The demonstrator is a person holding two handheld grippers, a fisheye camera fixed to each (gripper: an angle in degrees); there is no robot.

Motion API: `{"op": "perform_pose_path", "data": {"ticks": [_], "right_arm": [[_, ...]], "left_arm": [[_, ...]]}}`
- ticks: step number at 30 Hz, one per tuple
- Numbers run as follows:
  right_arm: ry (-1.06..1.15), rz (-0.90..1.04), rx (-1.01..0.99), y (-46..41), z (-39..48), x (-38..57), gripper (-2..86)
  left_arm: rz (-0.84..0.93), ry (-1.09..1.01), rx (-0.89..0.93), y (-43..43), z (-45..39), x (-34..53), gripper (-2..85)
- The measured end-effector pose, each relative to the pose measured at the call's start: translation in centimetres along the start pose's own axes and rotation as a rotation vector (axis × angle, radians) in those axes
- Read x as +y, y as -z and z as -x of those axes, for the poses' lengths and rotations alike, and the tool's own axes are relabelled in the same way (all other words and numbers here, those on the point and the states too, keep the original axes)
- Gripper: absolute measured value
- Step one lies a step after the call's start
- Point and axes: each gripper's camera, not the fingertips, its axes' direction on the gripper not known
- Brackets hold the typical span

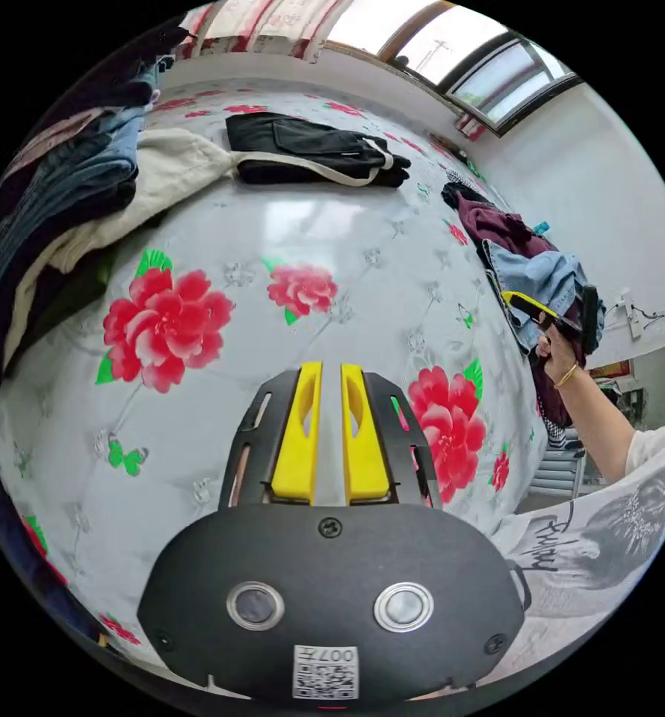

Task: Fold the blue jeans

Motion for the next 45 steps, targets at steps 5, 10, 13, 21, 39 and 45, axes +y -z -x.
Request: {"op": "perform_pose_path", "data": {"ticks": [5,10,13,21,39,45], "right_arm": [[-0.084,0.243,0.105,-1.0,-5.8,7.4,8.0],[-0.147,0.224,0.018,-0.1,-6.1,7.8,4.4],[-0.198,0.102,-0.199,3.7,-4.5,7.1,2.9],[0.163,-0.088,-0.733,16.1,18.8,9.1,1.2],[0.99,0.244,-1.094,26.5,52.2,23.6,7.1],[0.203,0.055,-0.527,21.1,26.0,20.5,9.4]], "left_arm": [[0.153,0.083,0.023,-0.6,-0.4,7.0,4.3],[0.164,0.048,0.092,0.0,-2.2,8.3,3.5],[0.136,-0.053,0.119,1.2,-4.2,8.5,3.8],[0.092,-0.126,0.211,4.4,-4.6,13.2,4.6],[-0.349,0.709,0.069,17.6,12.9,34.3,2.9],[-0.371,0.826,-0.274,21.4,13.6,34.7,-0.1]]}}
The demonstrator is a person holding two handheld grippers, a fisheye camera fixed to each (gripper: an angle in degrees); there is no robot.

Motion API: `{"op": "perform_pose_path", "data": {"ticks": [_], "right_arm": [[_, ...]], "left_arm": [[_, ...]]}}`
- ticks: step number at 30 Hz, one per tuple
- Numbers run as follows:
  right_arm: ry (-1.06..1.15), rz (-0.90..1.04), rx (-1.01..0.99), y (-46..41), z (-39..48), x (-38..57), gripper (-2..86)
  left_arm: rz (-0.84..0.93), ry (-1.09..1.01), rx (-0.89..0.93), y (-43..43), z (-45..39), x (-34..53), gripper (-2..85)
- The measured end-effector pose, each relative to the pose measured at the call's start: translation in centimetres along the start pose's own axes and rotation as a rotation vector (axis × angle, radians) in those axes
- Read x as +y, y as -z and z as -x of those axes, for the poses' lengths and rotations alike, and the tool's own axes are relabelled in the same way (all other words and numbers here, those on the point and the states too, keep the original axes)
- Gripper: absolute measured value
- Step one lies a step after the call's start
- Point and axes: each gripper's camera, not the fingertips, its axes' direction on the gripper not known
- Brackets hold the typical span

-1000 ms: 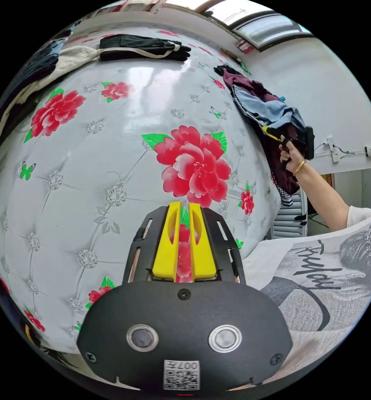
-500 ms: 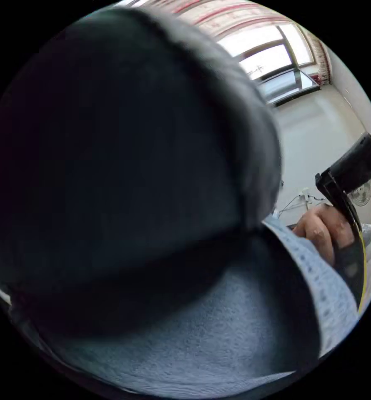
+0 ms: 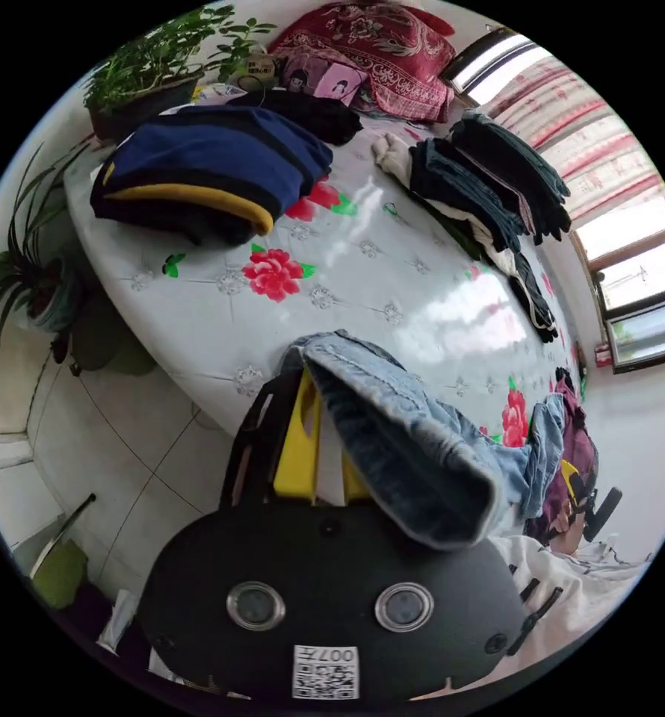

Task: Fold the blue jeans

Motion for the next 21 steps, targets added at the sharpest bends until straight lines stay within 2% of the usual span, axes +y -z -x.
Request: {"op": "perform_pose_path", "data": {"ticks": [1,4,8,10,13,15,17,20,21], "right_arm": [[-0.115,-0.028,0.133,2.0,-4.1,1.2,10.0],[-0.263,-0.032,0.291,5.2,-11.3,2.3,10.9],[-0.292,0.083,0.433,3.4,-16.0,1.1,10.7],[-0.311,0.25,0.428,-1.2,-18.7,1.8,9.8],[-0.251,0.261,0.469,-1.2,-17.7,2.7,8.4],[-0.222,0.313,0.414,-0.1,-16.7,3.7,7.6],[-0.227,0.357,0.339,1.2,-16.1,6.0,7.3],[-0.283,0.313,0.237,5.7,-15.8,9.2,8.0],[-0.289,0.209,0.267,8.5,-15.3,9.9,8.6]], "left_arm": [[-0.022,-0.017,-0.012,0.4,-0.6,-0.3,-0.1],[-0.1,-0.125,-0.042,1.3,-4.8,-1.1,-0.3],[-0.094,-0.35,-0.05,-0.7,-13.3,-0.6,-0.9],[-0.051,-0.488,-0.059,-2.5,-17.5,0.1,-0.9],[0.094,-0.736,-0.148,-7.0,-23.6,2.5,-0.9],[0.266,-0.821,-0.159,-10.6,-25.9,4.4,-0.9],[0.389,-0.811,-0.177,-12.8,-26.4,5.5,-0.9],[0.332,-0.832,-0.2,-11.6,-28.1,5.9,-0.9],[0.239,-0.854,-0.196,-10.0,-29.5,5.6,-0.8]]}}
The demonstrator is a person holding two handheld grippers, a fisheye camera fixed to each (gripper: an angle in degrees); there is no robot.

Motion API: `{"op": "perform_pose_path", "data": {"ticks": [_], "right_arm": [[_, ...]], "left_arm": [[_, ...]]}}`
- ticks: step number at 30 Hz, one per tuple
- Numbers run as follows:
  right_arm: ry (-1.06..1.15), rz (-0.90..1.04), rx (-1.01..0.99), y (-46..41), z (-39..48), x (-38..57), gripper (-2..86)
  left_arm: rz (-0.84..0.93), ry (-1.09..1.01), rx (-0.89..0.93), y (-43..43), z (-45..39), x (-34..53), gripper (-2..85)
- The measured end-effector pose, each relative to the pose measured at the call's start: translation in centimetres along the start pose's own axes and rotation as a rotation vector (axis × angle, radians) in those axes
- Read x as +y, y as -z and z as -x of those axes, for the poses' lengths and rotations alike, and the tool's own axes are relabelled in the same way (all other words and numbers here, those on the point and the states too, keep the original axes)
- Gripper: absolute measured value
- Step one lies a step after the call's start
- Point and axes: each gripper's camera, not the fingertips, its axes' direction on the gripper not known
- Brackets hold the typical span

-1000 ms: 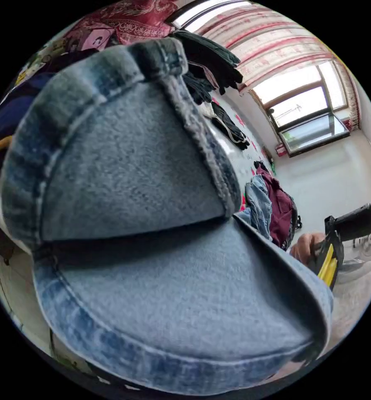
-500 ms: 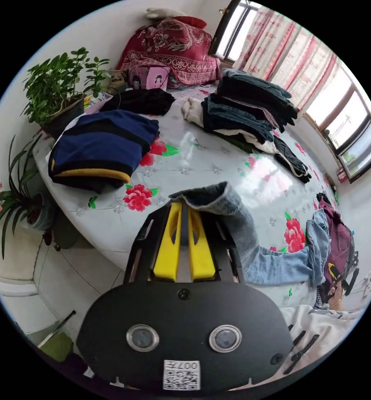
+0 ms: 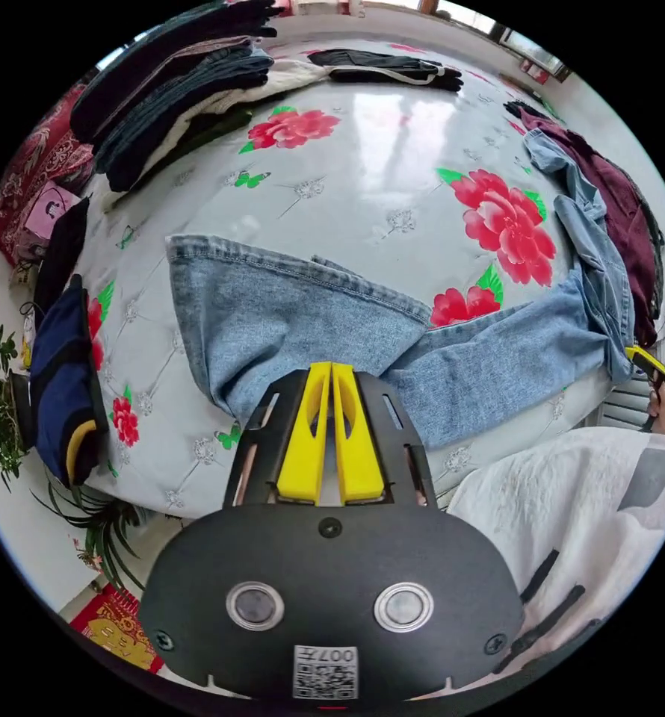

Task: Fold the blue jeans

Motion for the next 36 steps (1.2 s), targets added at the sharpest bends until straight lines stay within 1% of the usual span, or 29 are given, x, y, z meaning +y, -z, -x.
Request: {"op": "perform_pose_path", "data": {"ticks": [1,2,3,5,6,8,10,11,12,16,18,20,21,22,24,26,27,30,31,32,33,36], "right_arm": [[-0.04,-0.122,0.037,2.6,-0.7,0.8,9.3],[-0.066,-0.173,0.053,3.7,-1.2,0.8,9.6],[-0.104,-0.237,0.064,5.3,-2.4,0.3,10.2],[-0.146,-0.26,0.068,5.7,-4.7,-1.8,11.4],[-0.179,-0.244,0.063,5.0,-6.4,-3.6,12.2],[-0.261,-0.199,0.0,3.1,-9.5,-6.0,13.5],[-0.304,-0.171,-0.124,0.6,-12.1,-8.0,14.3],[-0.308,-0.17,-0.143,0.2,-12.4,-8.3,14.4],[-0.32,-0.153,-0.159,-0.7,-12.9,-8.8,14.1],[-0.331,-0.163,-0.133,-0.2,-13.0,-9.0,12.1],[-0.315,-0.165,-0.12,0.4,-12.7,-8.8,10.6],[-0.305,-0.181,-0.131,1.3,-12.3,-8.5,8.9],[-0.286,-0.205,-0.163,2.0,-11.9,-8.2,7.3],[-0.288,-0.229,-0.18,2.7,-11.5,-8.0,5.9],[-0.286,-0.238,-0.166,3.4,-10.8,-7.9,4.4],[-0.275,-0.25,-0.149,4.2,-10.0,-7.8,3.3],[-0.268,-0.256,-0.141,4.7,-9.5,-7.7,2.7],[-0.25,-0.292,-0.122,6.5,-8.3,-7.4,1.6],[-0.245,-0.311,-0.116,7.5,-7.8,-7.3,1.3],[-0.24,-0.322,-0.111,8.0,-7.6,-7.3,1.2],[-0.224,-0.345,-0.099,9.2,-7.0,-7.4,1.0],[-0.172,-0.395,-0.044,12.2,-5.2,-8.5,0.6]], "left_arm": [[-0.045,-0.012,-0.006,1.1,-0.3,-0.5,-0.8],[-0.129,-0.03,0.0,3.1,-0.9,-2.1,-0.6],[-0.164,-0.037,0.014,3.9,-1.2,-3.1,-0.5],[-0.223,-0.099,0.134,5.3,-3.0,-8.7,0.8],[-0.22,-0.139,0.196,5.0,-4.4,-12.1,2.7],[-0.203,-0.217,0.262,4.1,-7.6,-17.2,6.2],[-0.195,-0.288,0.252,3.0,-11.6,-21.9,7.5],[-0.178,-0.346,0.258,2.2,-14.5,-24.9,8.2],[-0.151,-0.408,0.279,1.3,-17.7,-27.7,9.3],[-0.091,-0.533,0.348,-1.0,-26.8,-34.6,11.3],[-0.027,-0.538,0.38,-2.9,-32.0,-38.0,11.8],[0.042,-0.518,0.388,-4.4,-34.9,-39.5,10.5],[0.064,-0.481,0.355,-4.8,-35.4,-39.8,9.0],[0.001,-0.415,0.295,-4.4,-35.4,-39.8,6.1],[-0.024,-0.364,0.398,-5.1,-33.4,-39.3,1.4],[0.005,-0.268,0.493,-5.7,-30.1,-38.8,0.1],[0.006,-0.237,0.502,-5.8,-28.7,-38.4,-0.2],[-0.115,-0.068,0.442,-3.9,-17.3,-32.9,-0.8],[-0.14,-0.039,0.425,-3.3,-15.0,-31.6,-0.8],[-0.188,0.019,0.374,-1.6,-10.3,-28.7,-0.8],[-0.212,0.049,0.346,-0.6,-8.0,-27.1,-0.9],[-0.294,0.244,0.145,5.7,4.4,-17.0,-0.9]]}}
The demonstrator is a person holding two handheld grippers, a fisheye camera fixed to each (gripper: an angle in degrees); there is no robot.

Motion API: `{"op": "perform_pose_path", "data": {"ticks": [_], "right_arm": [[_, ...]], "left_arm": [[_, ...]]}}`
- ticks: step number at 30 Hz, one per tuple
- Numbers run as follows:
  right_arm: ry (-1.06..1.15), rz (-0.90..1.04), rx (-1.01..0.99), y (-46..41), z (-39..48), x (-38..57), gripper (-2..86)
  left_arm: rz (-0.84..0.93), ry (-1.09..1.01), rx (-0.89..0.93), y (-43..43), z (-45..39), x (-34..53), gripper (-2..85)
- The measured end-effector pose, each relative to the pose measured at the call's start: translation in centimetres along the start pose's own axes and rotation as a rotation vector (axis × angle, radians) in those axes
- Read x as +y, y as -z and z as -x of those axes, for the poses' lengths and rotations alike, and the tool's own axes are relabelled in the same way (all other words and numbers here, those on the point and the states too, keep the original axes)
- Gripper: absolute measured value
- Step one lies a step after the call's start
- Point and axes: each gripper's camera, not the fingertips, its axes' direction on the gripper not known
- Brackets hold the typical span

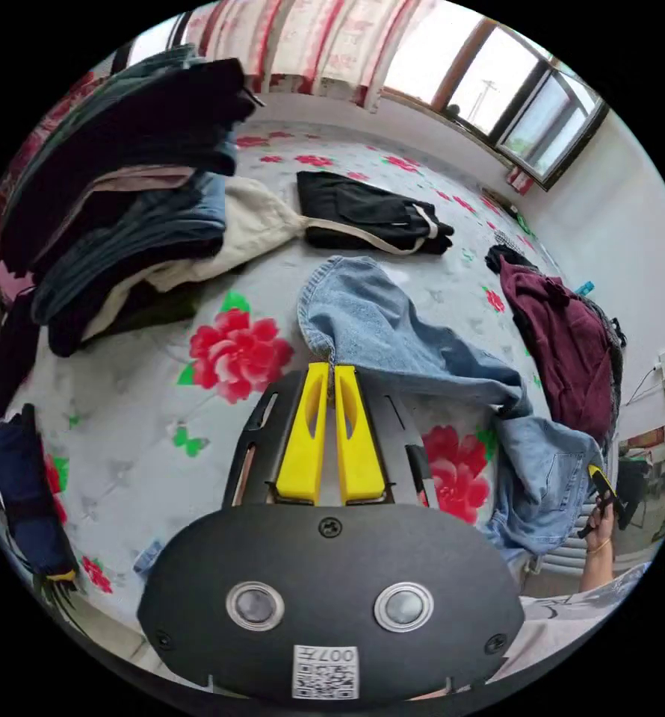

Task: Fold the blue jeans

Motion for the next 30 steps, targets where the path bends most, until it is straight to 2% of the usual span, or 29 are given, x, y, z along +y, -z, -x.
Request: {"op": "perform_pose_path", "data": {"ticks": [3,8,15,19,21,23,24,26,30], "right_arm": [[0.053,-0.054,0.003,1.6,2.5,-2.3,0.5],[0.17,-0.092,0.022,2.9,8.4,-5.2,0.6],[0.288,-0.117,0.064,4.7,14.7,-10.7,0.7],[0.273,-0.164,0.108,4.8,16.2,-13.9,0.8],[0.243,-0.136,0.121,3.0,15.8,-15.2,1.1],[0.188,-0.072,0.138,0.0,14.6,-16.1,1.4],[0.15,-0.022,0.162,-2.3,13.5,-16.1,1.6],[0.076,0.07,0.183,-5.3,11.7,-15.4,1.8],[0.076,0.121,0.123,-7.8,11.6,-10.8,2.1]], "left_arm": [[-0.051,0.139,-0.125,6.7,7.8,4.4,-0.9],[-0.139,0.269,-0.133,13.5,14.4,10.0,-0.9],[-0.266,0.248,-0.049,17.5,16.5,10.2,-0.8],[-0.448,0.152,-0.044,20.8,15.9,9.2,-0.5],[-0.418,0.171,-0.071,19.5,16.9,9.5,0.1],[-0.209,0.227,-0.125,14.7,19.2,10.6,1.6],[-0.073,0.332,-0.143,11.8,20.9,12.0,2.0],[0.053,0.455,-0.122,9.0,22.8,14.8,1.5],[0.064,0.439,-0.071,7.6,22.8,18.1,1.7]]}}
